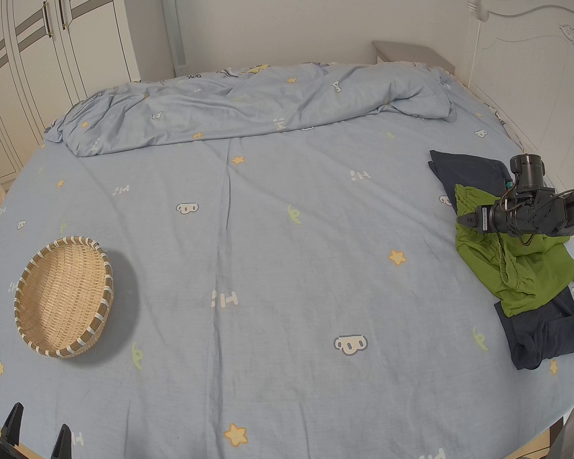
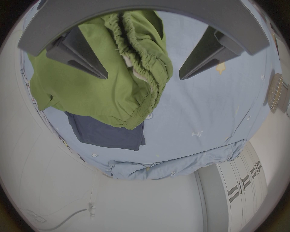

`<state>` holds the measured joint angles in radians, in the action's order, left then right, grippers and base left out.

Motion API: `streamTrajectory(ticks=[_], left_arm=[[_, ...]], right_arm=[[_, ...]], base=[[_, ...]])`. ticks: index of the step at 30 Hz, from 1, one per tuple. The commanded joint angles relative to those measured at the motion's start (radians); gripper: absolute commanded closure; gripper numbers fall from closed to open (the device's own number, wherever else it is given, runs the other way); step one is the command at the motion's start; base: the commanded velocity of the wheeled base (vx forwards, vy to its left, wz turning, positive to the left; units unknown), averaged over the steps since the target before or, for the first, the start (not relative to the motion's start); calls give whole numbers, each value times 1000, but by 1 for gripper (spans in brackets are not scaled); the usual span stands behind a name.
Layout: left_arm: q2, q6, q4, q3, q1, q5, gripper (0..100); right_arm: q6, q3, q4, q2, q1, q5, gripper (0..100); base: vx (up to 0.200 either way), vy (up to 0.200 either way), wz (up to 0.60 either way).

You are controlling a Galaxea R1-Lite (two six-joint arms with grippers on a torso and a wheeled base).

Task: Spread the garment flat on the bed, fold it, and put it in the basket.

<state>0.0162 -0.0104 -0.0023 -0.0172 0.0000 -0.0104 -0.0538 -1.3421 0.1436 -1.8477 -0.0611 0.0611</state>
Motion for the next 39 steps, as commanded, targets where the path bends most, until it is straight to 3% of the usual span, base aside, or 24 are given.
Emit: streamTrajectory(ticks=[1,5,6,17,23,24,25,29,39], left_arm=[[-15,0,1,16,0,0,0],[-15,0,1,16,0,0,0],[-15,0,-1,16,0,0,0],[-15,0,-1,16,0,0,0],[-15,0,-1,16,0,0,0],[-15,0,1,16,0,0,0],[-15,0,-1,16,0,0,0],[-15,0,-1,16,0,0,0],[-15,0,-1,16,0,0,0]], right_arm=[[19,-3,-2,-1,17,0,0],[22,-11,-4,-2,20,-1,0],[22,-11,-4,-4,20,-1,100],[25,-31,-12,-2,20,-9,100],[26,-86,-242,97,38,0,100],[42,-121,-360,137,58,0,100],[49,-129,-384,146,64,0,100],[172,-160,-504,205,193,0,100],[213,-216,-611,232,489,-6,100]], base=[[0,0,0],[0,0,0],[0,0,0],[0,0,0],[0,0,0],[0,0,0],[0,0,0],[0,0,0],[0,0,0]])
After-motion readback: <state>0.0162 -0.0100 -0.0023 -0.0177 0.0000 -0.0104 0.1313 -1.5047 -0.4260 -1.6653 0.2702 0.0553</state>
